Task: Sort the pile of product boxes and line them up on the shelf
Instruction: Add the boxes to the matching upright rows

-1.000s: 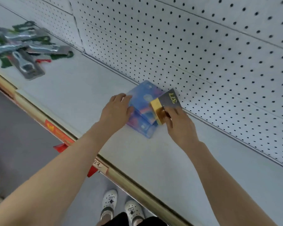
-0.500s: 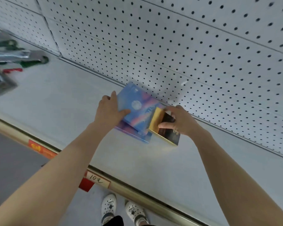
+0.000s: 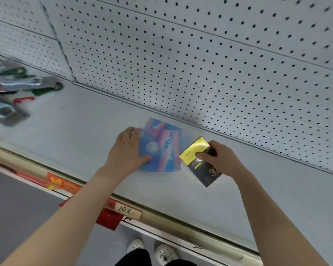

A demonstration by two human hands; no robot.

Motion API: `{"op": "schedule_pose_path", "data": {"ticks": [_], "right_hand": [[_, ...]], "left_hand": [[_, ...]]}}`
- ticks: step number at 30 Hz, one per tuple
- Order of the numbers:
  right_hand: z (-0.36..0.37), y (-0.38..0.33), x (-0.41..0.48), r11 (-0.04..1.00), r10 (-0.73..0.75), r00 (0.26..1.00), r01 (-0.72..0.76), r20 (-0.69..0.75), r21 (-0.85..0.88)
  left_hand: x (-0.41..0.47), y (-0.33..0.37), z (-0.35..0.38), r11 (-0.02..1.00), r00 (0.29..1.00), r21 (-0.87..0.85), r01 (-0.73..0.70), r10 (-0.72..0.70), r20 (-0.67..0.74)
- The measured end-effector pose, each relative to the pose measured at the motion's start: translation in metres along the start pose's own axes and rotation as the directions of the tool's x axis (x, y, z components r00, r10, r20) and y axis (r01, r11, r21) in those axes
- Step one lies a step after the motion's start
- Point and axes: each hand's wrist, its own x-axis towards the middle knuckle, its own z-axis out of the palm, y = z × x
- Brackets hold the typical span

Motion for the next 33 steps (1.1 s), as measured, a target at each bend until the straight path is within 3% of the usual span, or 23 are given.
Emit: {"op": "schedule_pose_path", "data": {"ticks": [2,4,8,14,23,27,33], "right_hand": [[-0.001,-0.001,-0.009,0.999,0.031,0.992,-0.028,-0.121,0.024],[-0.001,0.0,-0.02,0.997,0.077,0.97,-0.075,-0.229,0.016],[0.003,0.009,-0.05,0.988,0.151,0.921,-0.149,-0.358,0.033],[0.014,0.02,-0.096,0.972,0.227,0.854,-0.169,-0.469,0.161],[0.0,0.058,-0.164,0.941,0.299,0.721,-0.113,-0.625,0.32],[-0.019,0.094,-0.216,0.929,0.334,0.663,-0.113,-0.67,0.351],[-0.054,0.181,-0.328,0.93,0.367,0.571,-0.203,-0.734,0.307]], "left_hand": [[0.019,0.001,0.005,0.985,0.984,0.084,-0.149,0.139,0.113],[0.036,0.002,0.007,0.959,0.961,0.181,-0.219,0.18,0.209],[0.051,0.007,0.002,0.957,0.953,0.222,-0.188,0.124,0.276],[0.031,0.013,0.002,0.997,0.95,-0.01,-0.076,0.075,0.302],[-0.008,0.077,-0.011,0.961,0.992,-0.276,-0.018,0.052,0.114],[-0.042,0.139,0.0,0.903,0.999,-0.43,-0.014,0.034,0.039],[-0.122,0.256,0.044,0.84,0.991,-0.532,-0.107,0.132,0.009]]}}
